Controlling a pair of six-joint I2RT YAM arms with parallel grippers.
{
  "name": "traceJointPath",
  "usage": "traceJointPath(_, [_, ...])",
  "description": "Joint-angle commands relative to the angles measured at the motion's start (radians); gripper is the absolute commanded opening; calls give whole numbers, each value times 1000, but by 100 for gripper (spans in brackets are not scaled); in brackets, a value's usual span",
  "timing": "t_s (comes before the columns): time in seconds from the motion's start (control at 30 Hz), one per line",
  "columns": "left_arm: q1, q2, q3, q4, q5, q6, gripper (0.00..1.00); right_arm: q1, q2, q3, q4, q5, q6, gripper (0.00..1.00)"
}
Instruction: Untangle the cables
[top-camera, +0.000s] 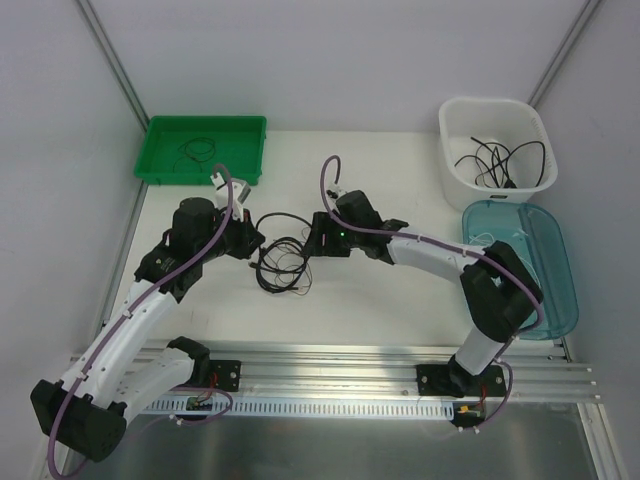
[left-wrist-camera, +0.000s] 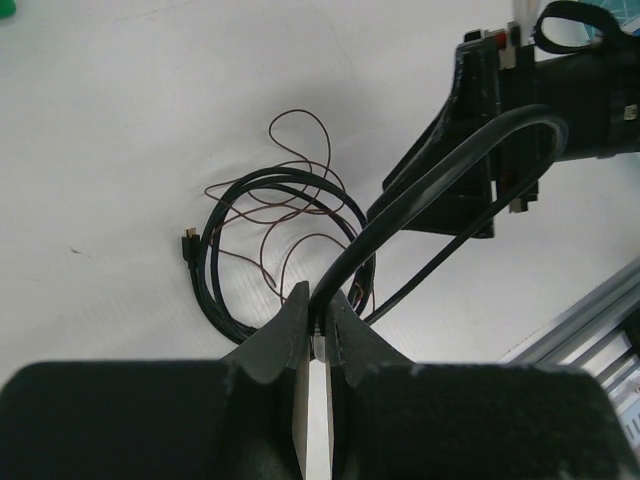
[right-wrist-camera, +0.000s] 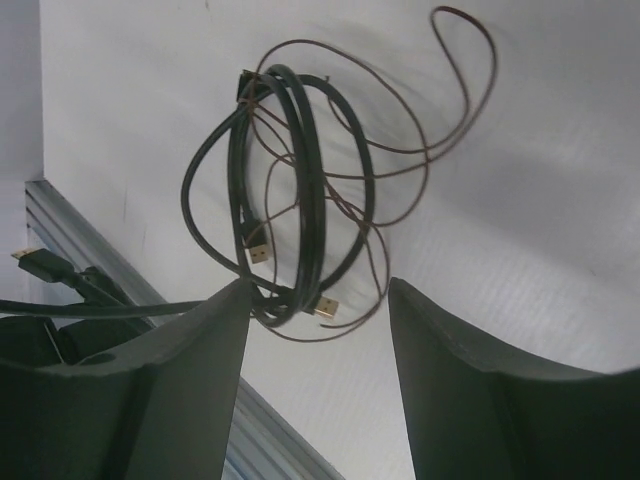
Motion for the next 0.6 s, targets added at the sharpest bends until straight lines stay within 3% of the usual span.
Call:
traceJointPath(0.0, [12,-24,-3,62,33,0,0,23,82,91,105,-89,42,60])
traceJointPath(0.13, [15,-36,-9,65,25,0,0,31,153,100,138,-98,61,49])
traceJointPath(0.4, [38,-73,-16,68,-50,-11,0,-29,133,24,123,-48,43,4])
traceJointPath(0.57, [70,-117,-37,68,-214,-50,0,-144,-21,-96,64,7,3,1])
